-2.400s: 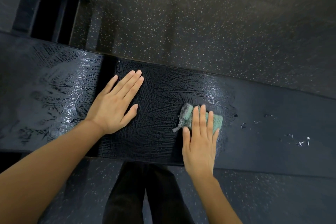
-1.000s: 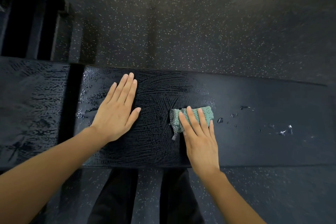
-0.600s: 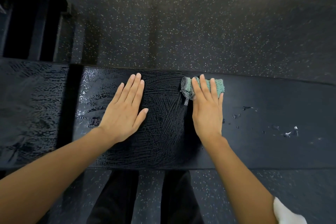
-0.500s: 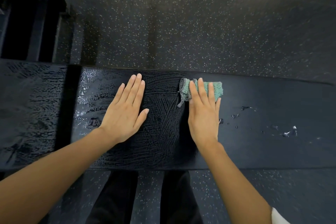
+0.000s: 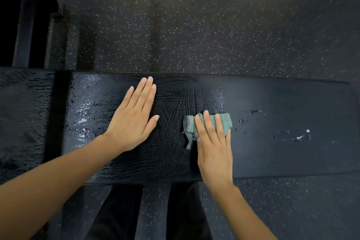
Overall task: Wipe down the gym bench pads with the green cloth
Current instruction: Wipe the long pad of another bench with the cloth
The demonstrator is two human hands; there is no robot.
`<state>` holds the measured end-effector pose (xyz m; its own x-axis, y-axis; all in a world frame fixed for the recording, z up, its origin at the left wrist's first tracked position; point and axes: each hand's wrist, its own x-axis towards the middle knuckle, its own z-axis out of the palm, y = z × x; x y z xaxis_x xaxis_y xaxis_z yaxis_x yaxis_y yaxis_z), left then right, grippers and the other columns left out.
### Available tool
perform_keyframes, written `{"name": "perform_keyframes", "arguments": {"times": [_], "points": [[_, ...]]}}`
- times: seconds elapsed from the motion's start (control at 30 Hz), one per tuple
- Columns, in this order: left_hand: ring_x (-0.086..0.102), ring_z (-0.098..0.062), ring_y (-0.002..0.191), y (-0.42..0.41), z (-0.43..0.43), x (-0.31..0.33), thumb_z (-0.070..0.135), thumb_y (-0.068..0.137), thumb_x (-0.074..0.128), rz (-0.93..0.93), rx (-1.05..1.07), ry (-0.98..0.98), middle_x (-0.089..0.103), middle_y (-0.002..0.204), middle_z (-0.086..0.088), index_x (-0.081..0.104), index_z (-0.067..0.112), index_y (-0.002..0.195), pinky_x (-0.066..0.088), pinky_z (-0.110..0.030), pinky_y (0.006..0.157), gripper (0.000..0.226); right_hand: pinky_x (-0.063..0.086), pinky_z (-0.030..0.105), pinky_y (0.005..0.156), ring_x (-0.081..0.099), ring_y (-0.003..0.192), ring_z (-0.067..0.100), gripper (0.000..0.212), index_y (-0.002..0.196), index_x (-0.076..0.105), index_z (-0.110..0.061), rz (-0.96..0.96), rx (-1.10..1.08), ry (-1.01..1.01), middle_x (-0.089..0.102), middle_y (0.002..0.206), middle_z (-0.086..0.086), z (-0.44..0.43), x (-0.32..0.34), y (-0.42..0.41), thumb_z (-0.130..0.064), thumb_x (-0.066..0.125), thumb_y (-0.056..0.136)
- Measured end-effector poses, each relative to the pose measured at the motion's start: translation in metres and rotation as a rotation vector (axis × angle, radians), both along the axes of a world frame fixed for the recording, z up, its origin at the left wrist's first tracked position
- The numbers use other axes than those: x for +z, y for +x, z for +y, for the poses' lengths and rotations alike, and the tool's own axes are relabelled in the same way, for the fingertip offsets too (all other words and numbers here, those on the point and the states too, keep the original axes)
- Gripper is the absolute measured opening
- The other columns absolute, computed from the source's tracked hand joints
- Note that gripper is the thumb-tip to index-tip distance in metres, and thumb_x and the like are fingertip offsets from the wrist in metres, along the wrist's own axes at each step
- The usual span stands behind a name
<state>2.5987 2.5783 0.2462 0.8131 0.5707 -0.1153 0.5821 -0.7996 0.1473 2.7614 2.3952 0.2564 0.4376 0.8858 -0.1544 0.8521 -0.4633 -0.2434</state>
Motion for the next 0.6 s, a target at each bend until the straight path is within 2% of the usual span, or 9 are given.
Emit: {"name": "perform_keyframes", "arguments": {"times": [0.13, 0.33, 0.5, 0.6], "points": [[0.001, -0.028, 0.154, 0.006, -0.001, 0.000, 0.044, 0.103, 0.017, -0.009, -0.018, -0.004, 0.003, 0.166, -0.016, 0.008, -0.001, 0.156, 0.008, -0.046, 0.123, 0.071, 0.017, 0.052, 0.117, 0.017, 0.149, 0.024, 0.065, 0.152, 0.030, -0.024, -0.016, -0.004, 0.013, 0.026, 0.160, -0.005, 0.034, -0.003, 0.028, -0.006, 0.054, 0.094], [0.002, -0.026, 0.154, 0.011, 0.001, 0.000, 0.043, 0.103, 0.016, -0.014, -0.087, 0.001, 0.004, 0.166, -0.013, 0.009, 0.002, 0.157, 0.009, -0.047, 0.123, 0.068, 0.006, 0.052, 0.120, 0.003, 0.152, 0.021, 0.055, 0.154, 0.022, -0.026, 0.059, -0.092, -0.010, 0.014, 0.163, -0.007, 0.084, 0.003, 0.056, -0.013, 0.037, 0.103], [0.003, -0.024, 0.154, 0.017, 0.004, -0.001, 0.041, 0.104, 0.018, -0.015, -0.141, 0.003, 0.006, 0.167, -0.011, 0.011, 0.004, 0.157, 0.009, -0.047, 0.123, 0.066, 0.004, 0.049, 0.119, 0.001, 0.151, 0.019, 0.053, 0.155, 0.021, -0.027, 0.094, -0.091, 0.025, 0.013, 0.163, -0.008, 0.056, 0.006, 0.039, -0.024, 0.026, 0.102], [0.003, -0.024, 0.154, 0.021, 0.006, -0.001, 0.041, 0.104, 0.019, -0.011, -0.169, 0.010, 0.006, 0.167, -0.010, 0.011, 0.004, 0.158, 0.009, -0.047, 0.123, 0.066, 0.005, 0.048, 0.120, -0.001, 0.151, 0.016, 0.054, 0.155, 0.021, -0.028, 0.093, -0.083, 0.019, 0.013, 0.163, -0.009, 0.023, 0.006, 0.026, -0.025, 0.028, 0.102]]}}
